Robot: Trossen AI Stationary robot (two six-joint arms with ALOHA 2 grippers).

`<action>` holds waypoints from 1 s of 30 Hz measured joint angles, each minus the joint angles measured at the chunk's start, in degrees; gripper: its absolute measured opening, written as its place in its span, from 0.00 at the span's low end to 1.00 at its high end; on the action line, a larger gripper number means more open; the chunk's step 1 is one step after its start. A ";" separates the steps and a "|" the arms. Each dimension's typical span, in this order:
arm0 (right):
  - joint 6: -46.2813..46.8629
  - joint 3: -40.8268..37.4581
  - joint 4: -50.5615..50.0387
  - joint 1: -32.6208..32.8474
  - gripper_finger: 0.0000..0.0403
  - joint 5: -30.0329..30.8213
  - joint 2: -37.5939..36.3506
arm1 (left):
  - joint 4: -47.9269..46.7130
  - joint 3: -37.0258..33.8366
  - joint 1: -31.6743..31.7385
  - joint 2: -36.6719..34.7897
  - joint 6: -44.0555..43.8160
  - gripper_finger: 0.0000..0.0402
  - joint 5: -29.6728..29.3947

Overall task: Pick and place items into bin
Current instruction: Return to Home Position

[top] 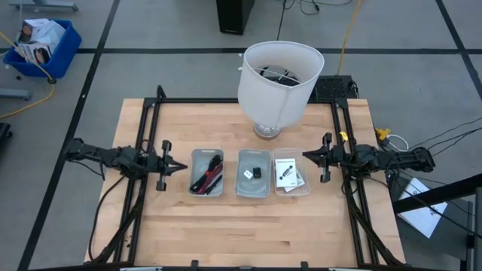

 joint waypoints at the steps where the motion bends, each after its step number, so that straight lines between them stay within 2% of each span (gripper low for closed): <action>1: -0.07 0.00 0.01 0.00 0.00 0.00 0.00 | 0.02 0.00 0.00 0.00 -0.47 0.02 -0.10; 30: -0.15 -0.13 2.20 0.02 0.00 0.01 0.04 | 2.47 -0.11 0.00 0.02 -1.06 0.02 -1.01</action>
